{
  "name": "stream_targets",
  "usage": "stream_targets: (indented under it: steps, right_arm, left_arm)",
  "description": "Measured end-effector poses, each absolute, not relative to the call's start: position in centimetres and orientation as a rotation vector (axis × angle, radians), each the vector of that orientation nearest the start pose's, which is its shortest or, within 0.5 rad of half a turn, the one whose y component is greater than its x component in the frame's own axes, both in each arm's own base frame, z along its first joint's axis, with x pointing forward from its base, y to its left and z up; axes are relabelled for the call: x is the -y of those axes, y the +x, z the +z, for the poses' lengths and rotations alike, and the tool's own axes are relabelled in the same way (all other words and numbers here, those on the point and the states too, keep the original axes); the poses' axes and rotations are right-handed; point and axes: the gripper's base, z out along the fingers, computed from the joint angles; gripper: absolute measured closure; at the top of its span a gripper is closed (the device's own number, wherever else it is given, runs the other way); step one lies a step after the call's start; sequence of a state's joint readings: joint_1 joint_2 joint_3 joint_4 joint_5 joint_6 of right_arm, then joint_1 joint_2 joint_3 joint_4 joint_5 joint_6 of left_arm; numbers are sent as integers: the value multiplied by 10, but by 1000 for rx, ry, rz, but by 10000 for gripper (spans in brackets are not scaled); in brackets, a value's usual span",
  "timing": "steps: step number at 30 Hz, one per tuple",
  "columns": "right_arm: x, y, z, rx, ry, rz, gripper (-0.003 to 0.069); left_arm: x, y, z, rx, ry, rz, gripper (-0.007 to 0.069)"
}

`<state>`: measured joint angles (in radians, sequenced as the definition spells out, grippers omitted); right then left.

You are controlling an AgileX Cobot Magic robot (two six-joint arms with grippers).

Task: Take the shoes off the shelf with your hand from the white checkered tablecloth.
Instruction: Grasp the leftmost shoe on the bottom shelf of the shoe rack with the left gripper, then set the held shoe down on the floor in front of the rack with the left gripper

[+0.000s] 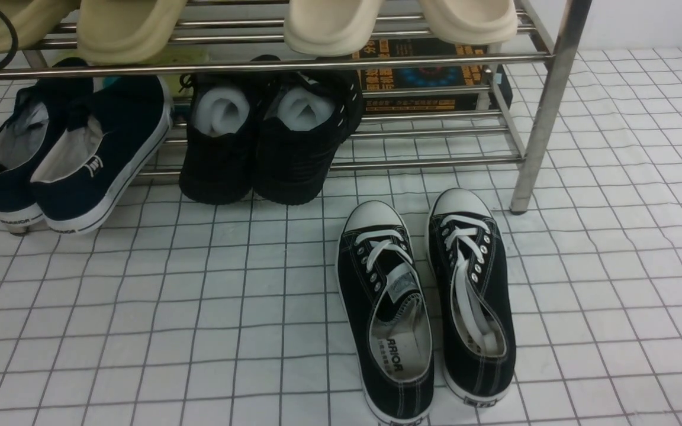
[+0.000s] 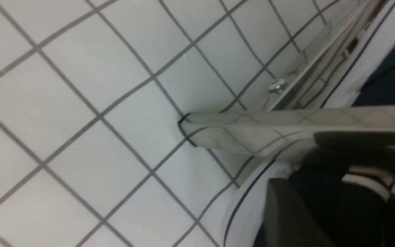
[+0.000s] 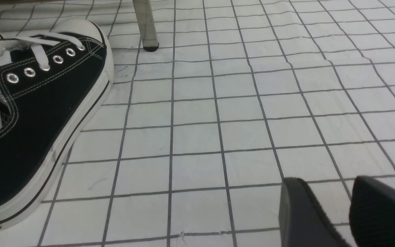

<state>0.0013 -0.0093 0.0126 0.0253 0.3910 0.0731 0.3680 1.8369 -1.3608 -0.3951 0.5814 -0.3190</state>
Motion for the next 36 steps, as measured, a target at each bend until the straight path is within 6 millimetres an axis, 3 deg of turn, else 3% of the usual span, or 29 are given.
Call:
stream_targets:
  steps: [2,5,11,16,24,30,36]
  right_arm:
    - [-1,52,174,-1877,83,76,420]
    - [-1,52,174,-1877,83,76,420]
    - [-1,52,174,-1877,83,76,420]
    - [-1,52,174,-1877,83,76,420]
    - [-1,52,174,-1877,82,75,420]
    - [-1,52,174,-1877,82,75,420]
    - [-1,52,174,-1877,82,75,420]
  left_arm:
    - [-126,384,238,-2261,-1146,-367,520]
    - [-124,382,236,-2296,-1145,-361,575]
    - [-121,372,246,-2363,-1117,-329,577]
    - [-123,332,274,-2557,-1078,-193,578]
    - [-117,287,301,-2657,-1071,-23,580]
    - [-107,241,286,-2698,-1159,96,580]
    - [-101,225,264,-2697,-1191,109,580]
